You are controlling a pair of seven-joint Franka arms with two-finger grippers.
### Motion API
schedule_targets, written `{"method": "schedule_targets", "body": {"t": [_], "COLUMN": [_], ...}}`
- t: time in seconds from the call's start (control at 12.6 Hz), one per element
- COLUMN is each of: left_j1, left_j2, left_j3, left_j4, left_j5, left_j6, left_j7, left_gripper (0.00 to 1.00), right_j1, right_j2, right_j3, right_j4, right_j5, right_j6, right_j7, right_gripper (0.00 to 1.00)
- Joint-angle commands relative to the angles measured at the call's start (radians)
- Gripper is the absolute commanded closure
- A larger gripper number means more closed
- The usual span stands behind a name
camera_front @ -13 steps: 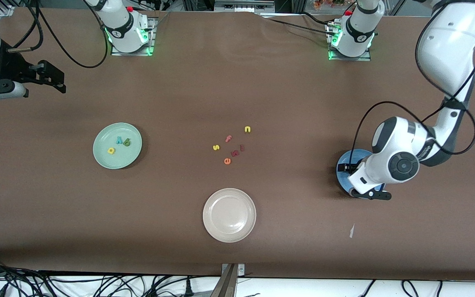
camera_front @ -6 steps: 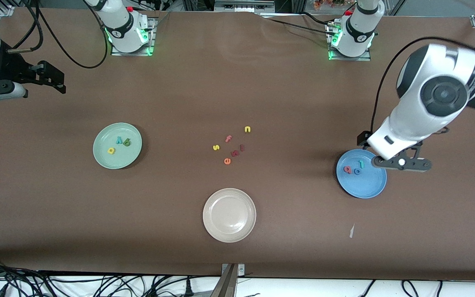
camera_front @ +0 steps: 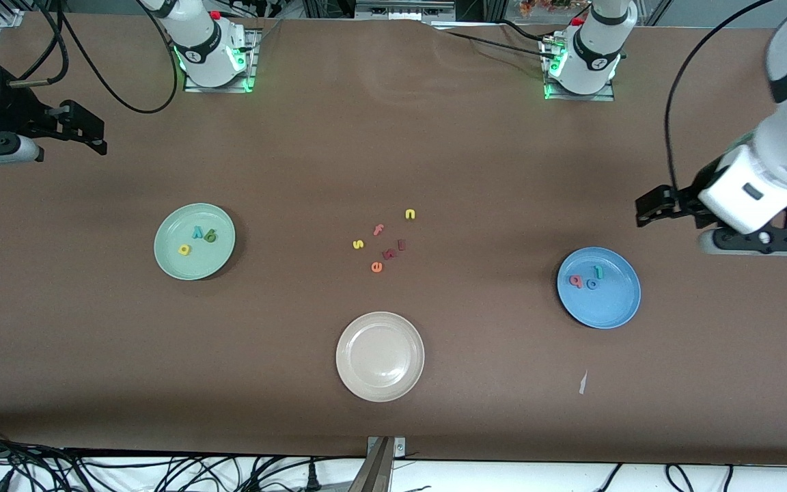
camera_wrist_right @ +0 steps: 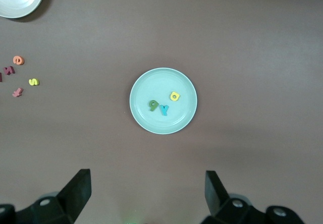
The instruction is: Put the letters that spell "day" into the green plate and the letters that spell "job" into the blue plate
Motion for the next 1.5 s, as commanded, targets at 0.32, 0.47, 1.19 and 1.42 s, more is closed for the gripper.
{"method": "schedule_targets", "body": {"t": [0.32, 0.47, 1.19, 1.42], "left_j1": [-0.277, -0.277, -0.254, -0.258], "left_j2": [-0.192, -0.276, -0.29, -0.281], "left_j3": [0.365, 0.365, 0.366, 0.361], "left_j4": [-0.205, -0.331, -0.329, -0.322], "left_j5": [-0.13, -0.13, -0.081, -0.081], "left_j6": [0.097, 0.167, 0.109, 0.109], "left_j7": [0.087, 0.07, 0.069, 0.067], "left_gripper": [0.0, 0.0, 0.0, 0.0], "right_j1": [0.001, 0.003, 0.004, 0.006], "right_j2": [0.008, 0.008, 0.006, 0.006], "right_j3": [0.009, 0.011, 0.011, 0.011], "right_j4": [0.035, 0.035, 0.036, 0.036], "right_j5": [0.003, 0.003, 0.003, 0.003], "right_j6": [-0.028, -0.028, -0.028, -0.028], "right_j7": [0.009, 0.011, 0.014, 0.012], "right_gripper": [0.0, 0.0, 0.0, 0.0]}}
